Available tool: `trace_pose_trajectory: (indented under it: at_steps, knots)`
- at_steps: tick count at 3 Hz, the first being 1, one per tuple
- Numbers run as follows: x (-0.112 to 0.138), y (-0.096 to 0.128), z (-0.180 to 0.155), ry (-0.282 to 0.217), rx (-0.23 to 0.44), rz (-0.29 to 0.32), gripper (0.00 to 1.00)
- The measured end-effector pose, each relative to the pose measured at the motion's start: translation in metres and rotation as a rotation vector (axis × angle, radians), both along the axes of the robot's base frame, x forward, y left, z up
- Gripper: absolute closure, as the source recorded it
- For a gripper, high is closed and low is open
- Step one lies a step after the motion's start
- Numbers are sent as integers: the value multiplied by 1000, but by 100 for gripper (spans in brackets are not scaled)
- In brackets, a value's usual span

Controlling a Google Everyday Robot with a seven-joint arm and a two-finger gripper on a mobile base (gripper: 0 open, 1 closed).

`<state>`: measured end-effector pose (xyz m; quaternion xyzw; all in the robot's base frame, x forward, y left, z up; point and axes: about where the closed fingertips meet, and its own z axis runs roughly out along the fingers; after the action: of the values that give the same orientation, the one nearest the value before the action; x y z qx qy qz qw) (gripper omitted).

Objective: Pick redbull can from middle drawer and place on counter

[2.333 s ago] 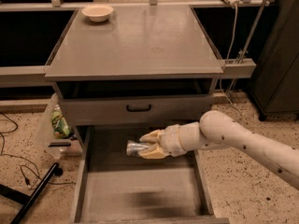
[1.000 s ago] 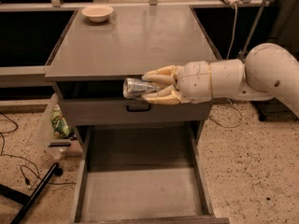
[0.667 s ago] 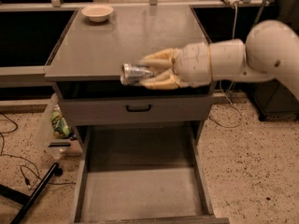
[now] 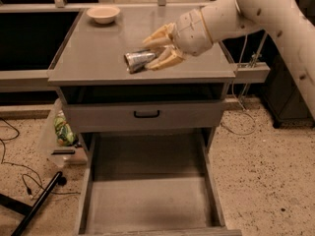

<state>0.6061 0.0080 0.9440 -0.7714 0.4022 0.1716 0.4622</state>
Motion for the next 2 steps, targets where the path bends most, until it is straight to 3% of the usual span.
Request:
trace_pose_trajectory:
  at_steps: [1, 2]
  knots:
    - [51, 23, -12, -1, -7, 40, 100]
    - [66, 30, 13, -46, 28, 29, 100]
